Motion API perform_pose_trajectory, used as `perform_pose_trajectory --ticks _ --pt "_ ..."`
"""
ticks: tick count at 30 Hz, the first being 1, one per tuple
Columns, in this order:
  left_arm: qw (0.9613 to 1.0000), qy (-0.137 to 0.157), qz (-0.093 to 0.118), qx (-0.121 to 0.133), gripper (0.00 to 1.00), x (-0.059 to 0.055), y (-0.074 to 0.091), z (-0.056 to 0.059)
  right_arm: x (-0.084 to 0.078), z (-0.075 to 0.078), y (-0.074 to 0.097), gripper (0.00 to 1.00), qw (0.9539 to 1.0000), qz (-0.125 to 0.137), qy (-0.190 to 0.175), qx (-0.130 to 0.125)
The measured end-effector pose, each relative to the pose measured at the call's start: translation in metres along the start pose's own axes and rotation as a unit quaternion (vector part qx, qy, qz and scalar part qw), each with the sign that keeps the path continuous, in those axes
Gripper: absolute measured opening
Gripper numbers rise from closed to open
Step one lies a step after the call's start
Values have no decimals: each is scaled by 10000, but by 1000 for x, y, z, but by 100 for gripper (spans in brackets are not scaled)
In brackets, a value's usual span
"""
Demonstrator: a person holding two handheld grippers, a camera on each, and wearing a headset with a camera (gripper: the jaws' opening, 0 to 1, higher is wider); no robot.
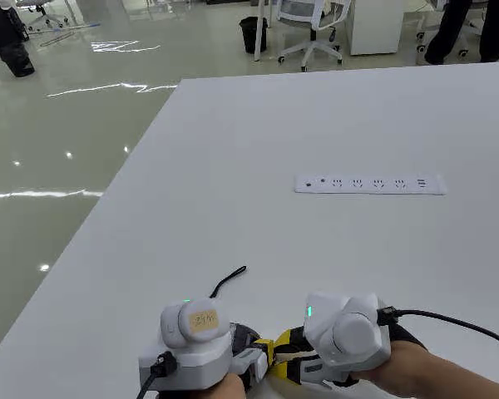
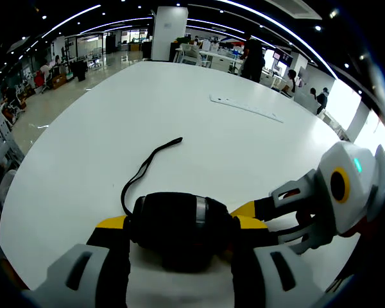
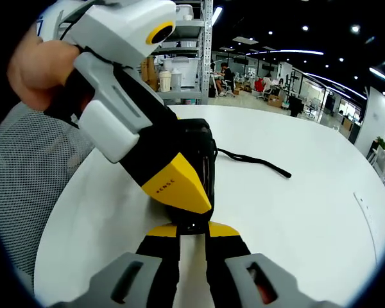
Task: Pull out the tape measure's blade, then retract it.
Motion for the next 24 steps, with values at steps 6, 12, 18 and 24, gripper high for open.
perform_pose_trajectory --ticks 6,12,18,24 --pt "10000 -40 7 -38 61 0 0 0 0 -1 0 15 10000 -20 -30 -16" --pt "9998 -180 -27 -49 62 1 -1 1 1 -1 0 15 10000 -41 -29 -26" --pt "9995 -304 -52 -57 62 -1 0 0 1 -1 0 15 10000 -62 -3 -42" --pt "9996 -250 -100 -101 62 -2 1 0 2 -1 0 16 9999 -109 36 -53"
Point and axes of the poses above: the centre of the closed fingertips' face, and the gripper's own axes: y roughly backward along the fingers, z roughly to its right, x roughly out of its top, the point moved 4 cm from there along y, roughly backward along the fingers, and after that the axes turned 11 degrees about y, right-handed, at the moved point
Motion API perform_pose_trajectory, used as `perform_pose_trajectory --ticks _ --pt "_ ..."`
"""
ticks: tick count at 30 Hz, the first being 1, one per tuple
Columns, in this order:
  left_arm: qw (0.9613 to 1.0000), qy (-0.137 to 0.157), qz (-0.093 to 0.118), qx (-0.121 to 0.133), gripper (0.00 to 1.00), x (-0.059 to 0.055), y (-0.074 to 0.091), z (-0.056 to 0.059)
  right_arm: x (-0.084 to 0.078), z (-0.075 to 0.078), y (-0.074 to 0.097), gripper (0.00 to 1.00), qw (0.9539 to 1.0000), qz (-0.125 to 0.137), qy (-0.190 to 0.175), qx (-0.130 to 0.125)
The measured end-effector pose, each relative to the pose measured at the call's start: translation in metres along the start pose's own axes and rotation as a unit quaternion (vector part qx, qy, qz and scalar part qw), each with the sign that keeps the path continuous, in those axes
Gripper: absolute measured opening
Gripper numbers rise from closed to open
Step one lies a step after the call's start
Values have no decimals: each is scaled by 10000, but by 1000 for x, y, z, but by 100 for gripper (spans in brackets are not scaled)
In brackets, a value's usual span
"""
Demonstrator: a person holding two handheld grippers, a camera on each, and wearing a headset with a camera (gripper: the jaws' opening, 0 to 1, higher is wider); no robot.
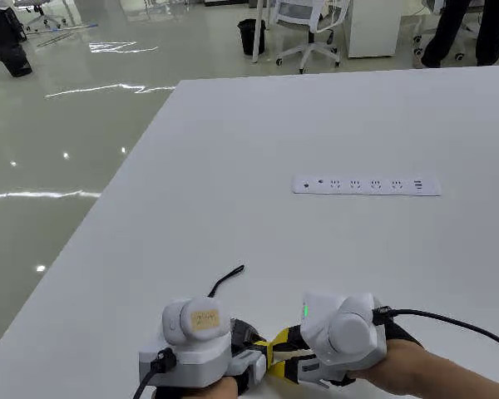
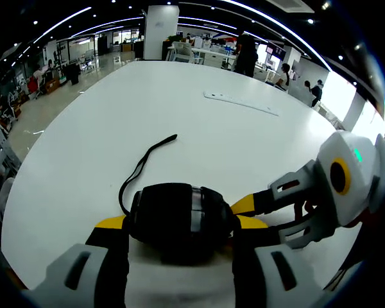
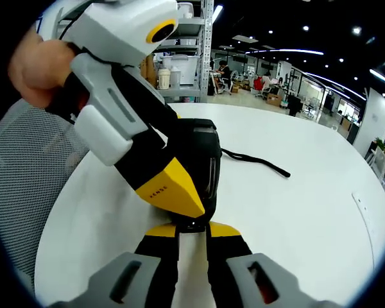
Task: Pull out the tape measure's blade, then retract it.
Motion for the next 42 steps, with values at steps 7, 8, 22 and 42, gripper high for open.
perform_pose_trajectory --ticks 7,8,22,42 --pt "9999 -84 -49 -55 63 -2 1 1 -1 -3 0 19 10000 -32 -37 9" --pt "9999 -100 -58 -56 63 -2 1 1 -1 -3 0 19 10000 -42 -45 5" --pt "9983 -465 -262 -240 67 -7 8 2 1 -6 14 28 9996 -112 -186 -198" --pt "9785 -1629 -375 -1211 76 -7 37 -4 13 -16 58 45 9943 -61 -744 -766"
Point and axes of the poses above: the centre of the closed fingertips' face, and the gripper's own axes: y roughly backward along the fingers, z roughly to its right, x roughly out of its top, the point moved 4 cm from there along y, roughly backward along the fingers, and after that the axes turned 11 degrees about y, right-handed, at the moved point
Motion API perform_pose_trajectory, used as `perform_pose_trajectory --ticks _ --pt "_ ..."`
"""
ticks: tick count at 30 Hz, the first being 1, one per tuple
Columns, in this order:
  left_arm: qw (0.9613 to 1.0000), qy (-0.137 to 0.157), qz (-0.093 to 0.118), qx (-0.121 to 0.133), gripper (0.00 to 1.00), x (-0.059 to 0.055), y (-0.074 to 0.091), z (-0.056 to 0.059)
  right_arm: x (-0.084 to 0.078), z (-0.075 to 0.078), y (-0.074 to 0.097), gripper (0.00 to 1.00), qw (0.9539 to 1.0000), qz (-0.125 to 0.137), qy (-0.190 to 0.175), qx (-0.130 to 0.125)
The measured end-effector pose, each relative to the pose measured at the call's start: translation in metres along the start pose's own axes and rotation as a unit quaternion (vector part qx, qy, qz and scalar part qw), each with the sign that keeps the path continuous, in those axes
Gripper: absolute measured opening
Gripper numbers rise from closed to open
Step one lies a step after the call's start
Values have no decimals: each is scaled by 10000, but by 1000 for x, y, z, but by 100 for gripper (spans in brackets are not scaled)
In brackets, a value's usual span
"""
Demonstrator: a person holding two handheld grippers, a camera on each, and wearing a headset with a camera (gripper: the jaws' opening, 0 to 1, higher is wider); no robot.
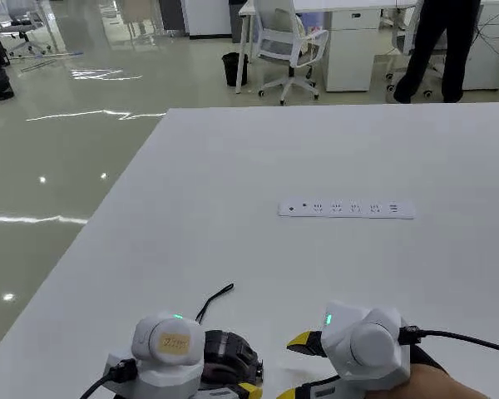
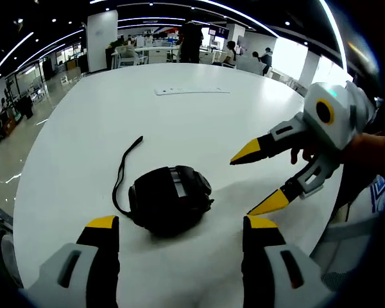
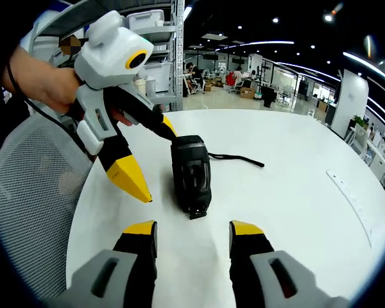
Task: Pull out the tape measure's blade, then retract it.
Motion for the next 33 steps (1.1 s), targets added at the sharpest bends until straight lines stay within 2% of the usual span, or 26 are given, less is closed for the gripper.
perform_pose_trajectory --ticks 3,6,12,15,21,26,33 --pt "9995 -260 3 -203 77 0 4 5 2 -2 8 47 9999 4 -42 -93" --pt "9983 -392 42 -428 78 1 7 10 2 -5 16 49 9998 -13 -113 -184" --pt "9929 -825 57 -854 79 6 14 17 -2 -12 34 54 9985 -49 -397 -372" --pt "9918 -884 16 -919 79 7 15 15 -3 -15 44 56 9977 -49 -492 -474" --pt "9883 -1052 69 -1106 82 9 22 17 -9 -20 66 60 9956 -56 -645 -670" --pt "9841 -1237 47 -1275 85 4 28 17 -11 -21 85 64 9926 1 -900 -820" --pt "9801 -1402 102 -1404 87 0 38 12 -22 -27 104 70 9904 -30 -991 -964"
Point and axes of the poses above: the centre of the closed fingertips' face, and the gripper's own axes: y roughly backward along the fingers, z roughly to its right, x roughly out of its top, the point moved 4 cm from there along y, roughly backward along the fingers, and after that the axes turned 11 degrees about y, right-handed, at the moved point
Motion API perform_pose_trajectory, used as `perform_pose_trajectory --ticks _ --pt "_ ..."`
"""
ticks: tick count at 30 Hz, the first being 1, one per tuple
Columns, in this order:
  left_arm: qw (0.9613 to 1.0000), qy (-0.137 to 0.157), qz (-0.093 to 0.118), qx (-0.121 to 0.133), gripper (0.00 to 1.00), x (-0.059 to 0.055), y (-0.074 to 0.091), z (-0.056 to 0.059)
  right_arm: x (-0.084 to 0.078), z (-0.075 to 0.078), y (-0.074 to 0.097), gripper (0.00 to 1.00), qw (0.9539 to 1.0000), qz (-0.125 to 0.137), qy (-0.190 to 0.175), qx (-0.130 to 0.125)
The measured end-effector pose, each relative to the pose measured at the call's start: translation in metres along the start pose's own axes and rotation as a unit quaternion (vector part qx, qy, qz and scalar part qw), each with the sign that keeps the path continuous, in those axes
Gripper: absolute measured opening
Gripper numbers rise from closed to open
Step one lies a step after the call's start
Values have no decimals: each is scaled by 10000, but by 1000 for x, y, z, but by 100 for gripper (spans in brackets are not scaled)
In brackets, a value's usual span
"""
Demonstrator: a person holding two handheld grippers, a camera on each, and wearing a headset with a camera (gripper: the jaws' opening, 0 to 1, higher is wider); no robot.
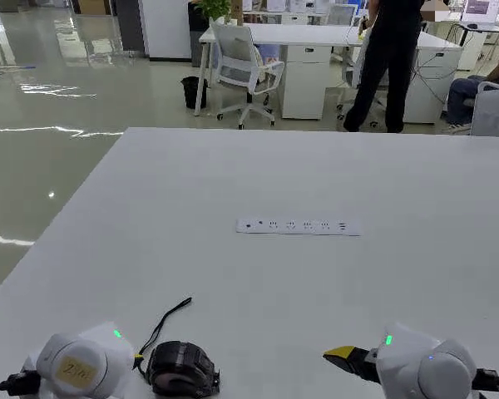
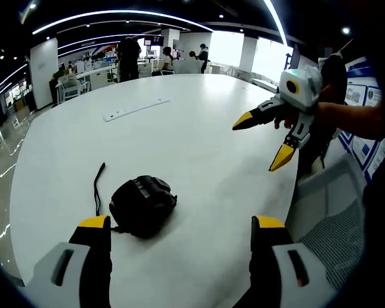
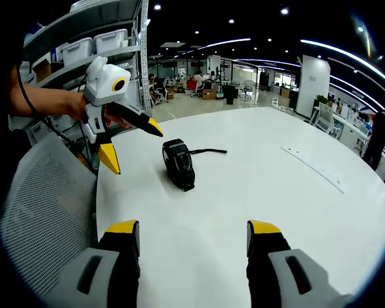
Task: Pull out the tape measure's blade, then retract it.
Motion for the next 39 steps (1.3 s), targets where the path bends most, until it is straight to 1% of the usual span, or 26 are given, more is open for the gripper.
perform_pose_trajectory --ticks 4,11,14,18,22,29,34,39 --pt "10000 -45 8 -11 89 -3 6 -2 -7 -2 10 72 10000 -37 -25 -28" --pt "10000 -78 35 -34 90 -8 15 -5 -13 -2 24 76 9999 -24 -92 -64" --pt "9999 -91 31 -60 91 -10 19 -4 -16 -3 29 79 9999 -22 -108 -40" --pt "9999 -50 104 -105 95 -12 23 -1 -19 -2 36 81 9998 16 -159 -98" --pt "9998 -74 129 -165 95 -15 25 0 -20 -1 43 84 9997 68 -179 -134" --pt "9992 -61 286 -273 99 -13 29 1 -26 2 53 88 9993 152 -223 -240" --pt "9992 -28 324 -222 99 -13 30 -3 -29 6 60 90 9990 169 -277 -311" --pt "9992 -34 334 -210 99 -14 31 -4 -31 8 64 91 9986 208 -303 -373"
Point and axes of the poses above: the centre of the closed fingertips' face, and the gripper's own axes: y roughly backward along the fingers, z roughly to its right, x roughly out of its top, the point moved 4 cm from there along y, roughly backward along the fingers, and after that the axes turned 11 degrees about y, right-handed, at the moved point
